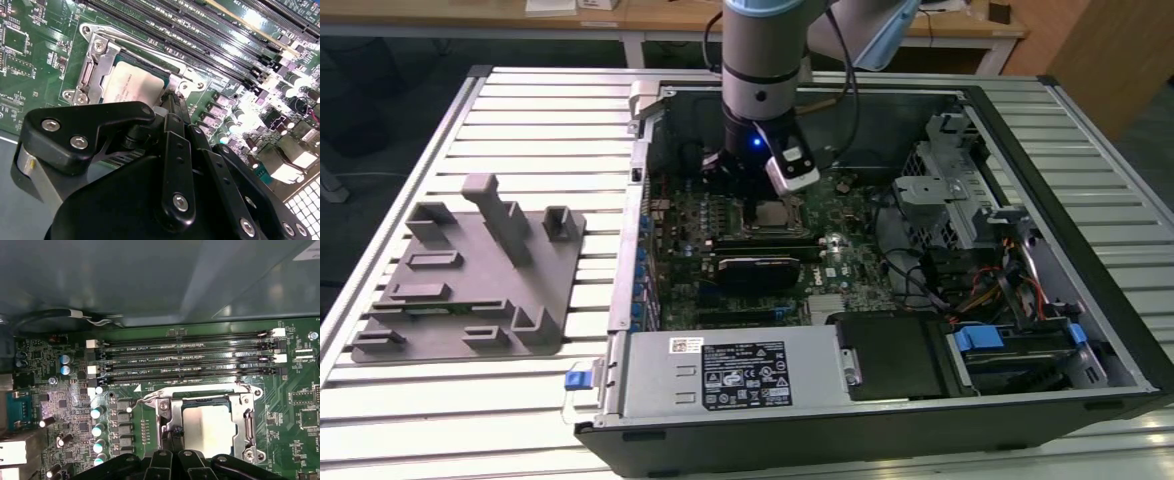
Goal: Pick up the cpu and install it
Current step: 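Close the cpu cover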
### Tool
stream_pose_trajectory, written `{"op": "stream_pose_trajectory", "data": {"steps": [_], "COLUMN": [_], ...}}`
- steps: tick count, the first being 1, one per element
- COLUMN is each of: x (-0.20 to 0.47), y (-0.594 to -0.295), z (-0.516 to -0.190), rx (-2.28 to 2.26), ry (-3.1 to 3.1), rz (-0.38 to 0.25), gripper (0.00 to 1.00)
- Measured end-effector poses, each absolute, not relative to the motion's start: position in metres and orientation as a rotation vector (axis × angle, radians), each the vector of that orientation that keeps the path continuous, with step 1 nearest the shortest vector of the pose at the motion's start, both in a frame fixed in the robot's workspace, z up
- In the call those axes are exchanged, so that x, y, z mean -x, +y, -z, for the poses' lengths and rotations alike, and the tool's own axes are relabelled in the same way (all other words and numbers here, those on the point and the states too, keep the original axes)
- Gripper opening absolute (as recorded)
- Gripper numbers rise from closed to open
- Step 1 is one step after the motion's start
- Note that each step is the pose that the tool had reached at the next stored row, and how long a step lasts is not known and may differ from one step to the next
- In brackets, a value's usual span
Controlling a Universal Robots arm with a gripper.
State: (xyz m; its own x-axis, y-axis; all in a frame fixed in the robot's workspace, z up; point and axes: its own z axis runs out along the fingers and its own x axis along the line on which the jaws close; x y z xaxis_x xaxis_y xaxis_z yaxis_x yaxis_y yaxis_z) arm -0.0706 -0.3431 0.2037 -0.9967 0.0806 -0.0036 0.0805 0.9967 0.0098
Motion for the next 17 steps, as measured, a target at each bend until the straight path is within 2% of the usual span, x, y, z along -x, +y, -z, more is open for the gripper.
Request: {"op": "stream_pose_trajectory", "data": {"steps": [17], "x": [0.0705], "y": [-0.3431], "z": [-0.2004], "rx": [-0.127], "ry": [3.135], "rz": [-0.015], "gripper": [0.11]}}
